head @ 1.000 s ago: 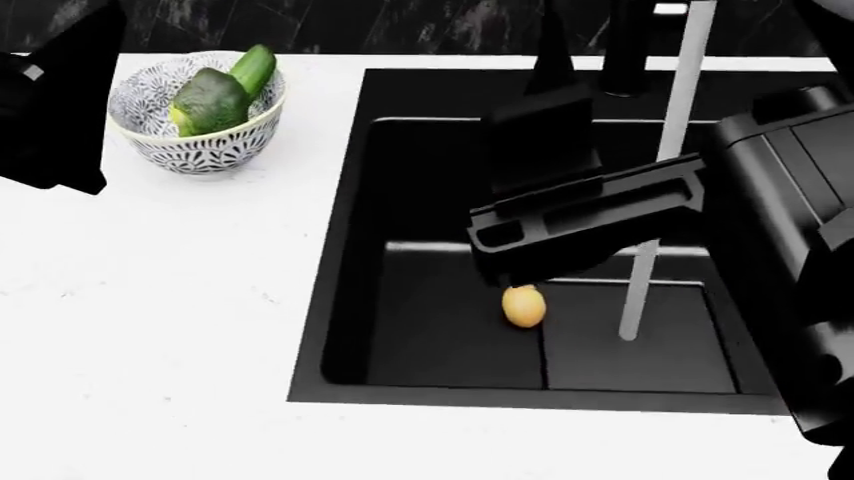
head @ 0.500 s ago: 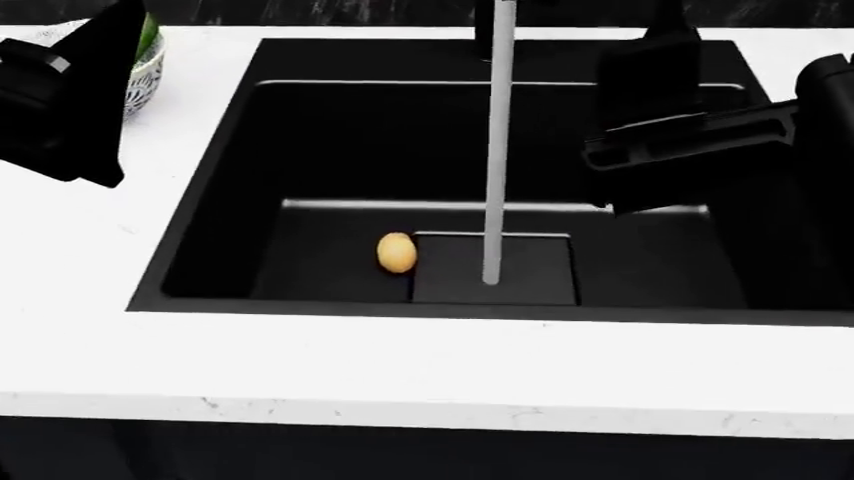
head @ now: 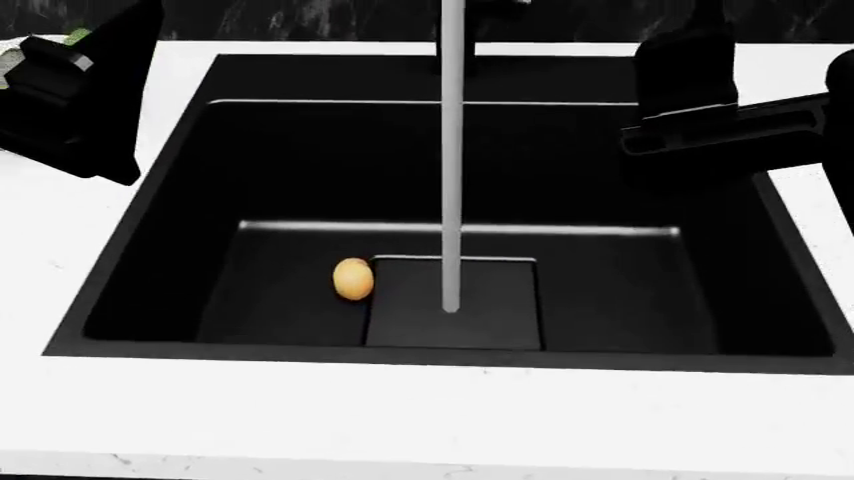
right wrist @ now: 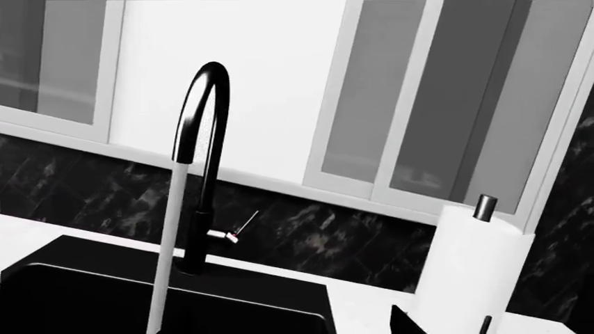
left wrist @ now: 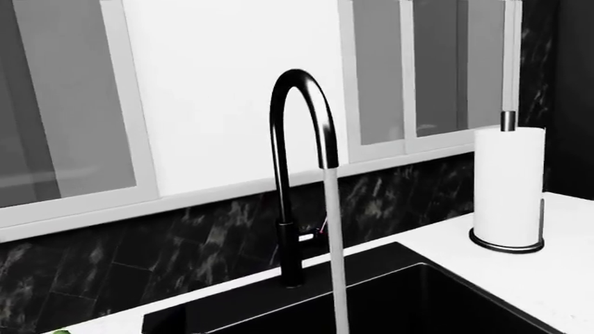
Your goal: Pick the cucumbers and broccolis from the sink and place them in one bowl. Place the apricot in the other bowl. Then turn off the sink faucet.
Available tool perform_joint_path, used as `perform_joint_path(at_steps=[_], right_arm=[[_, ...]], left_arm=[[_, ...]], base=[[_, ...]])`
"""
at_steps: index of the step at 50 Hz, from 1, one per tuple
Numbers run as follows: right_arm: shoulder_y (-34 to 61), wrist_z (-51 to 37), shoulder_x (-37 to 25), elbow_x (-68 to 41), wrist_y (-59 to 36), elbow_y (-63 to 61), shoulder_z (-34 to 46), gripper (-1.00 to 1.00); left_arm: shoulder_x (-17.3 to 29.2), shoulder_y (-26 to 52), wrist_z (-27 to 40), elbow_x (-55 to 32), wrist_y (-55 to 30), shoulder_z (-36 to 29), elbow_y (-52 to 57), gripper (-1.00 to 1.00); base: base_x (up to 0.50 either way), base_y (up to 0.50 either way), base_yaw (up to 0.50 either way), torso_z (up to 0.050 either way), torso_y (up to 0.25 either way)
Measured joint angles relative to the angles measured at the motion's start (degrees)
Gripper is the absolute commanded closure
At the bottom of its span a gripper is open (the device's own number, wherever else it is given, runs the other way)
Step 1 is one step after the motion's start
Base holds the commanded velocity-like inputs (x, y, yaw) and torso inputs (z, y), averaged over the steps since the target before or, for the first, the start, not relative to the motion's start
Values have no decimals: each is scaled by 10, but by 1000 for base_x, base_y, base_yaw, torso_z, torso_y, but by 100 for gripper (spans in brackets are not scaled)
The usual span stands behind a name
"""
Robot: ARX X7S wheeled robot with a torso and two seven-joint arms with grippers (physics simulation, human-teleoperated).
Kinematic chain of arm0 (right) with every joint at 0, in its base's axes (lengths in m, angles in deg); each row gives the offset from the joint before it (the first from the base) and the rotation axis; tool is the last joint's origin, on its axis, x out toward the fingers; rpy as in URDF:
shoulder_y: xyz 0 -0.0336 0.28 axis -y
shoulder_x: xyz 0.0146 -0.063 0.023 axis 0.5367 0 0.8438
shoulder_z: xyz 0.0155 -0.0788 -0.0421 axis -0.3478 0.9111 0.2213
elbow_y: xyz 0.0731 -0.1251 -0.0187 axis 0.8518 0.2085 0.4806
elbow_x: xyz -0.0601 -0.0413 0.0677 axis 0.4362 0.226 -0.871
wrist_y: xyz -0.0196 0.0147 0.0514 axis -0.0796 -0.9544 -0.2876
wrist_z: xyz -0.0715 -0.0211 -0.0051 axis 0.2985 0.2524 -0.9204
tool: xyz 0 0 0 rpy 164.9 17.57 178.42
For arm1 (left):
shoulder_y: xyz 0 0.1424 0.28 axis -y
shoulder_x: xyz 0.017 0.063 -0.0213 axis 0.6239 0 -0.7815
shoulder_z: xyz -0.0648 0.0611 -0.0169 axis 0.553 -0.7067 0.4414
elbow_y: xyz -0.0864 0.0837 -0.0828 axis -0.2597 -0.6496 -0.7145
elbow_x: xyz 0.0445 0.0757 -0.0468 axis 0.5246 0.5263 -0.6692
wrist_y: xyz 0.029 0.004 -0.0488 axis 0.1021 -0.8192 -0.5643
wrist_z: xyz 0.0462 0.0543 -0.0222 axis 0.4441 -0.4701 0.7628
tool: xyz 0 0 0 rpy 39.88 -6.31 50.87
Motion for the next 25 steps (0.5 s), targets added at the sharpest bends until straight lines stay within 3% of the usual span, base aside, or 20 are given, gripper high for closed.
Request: perform_joint_path(at_steps=[25], right_arm=[[12,-1,5,0,-10,-3,24,-100]], left_arm=[[6,-2,10,-14,10,-4,-5,-100]], base=[[343,0,0,0,0]])
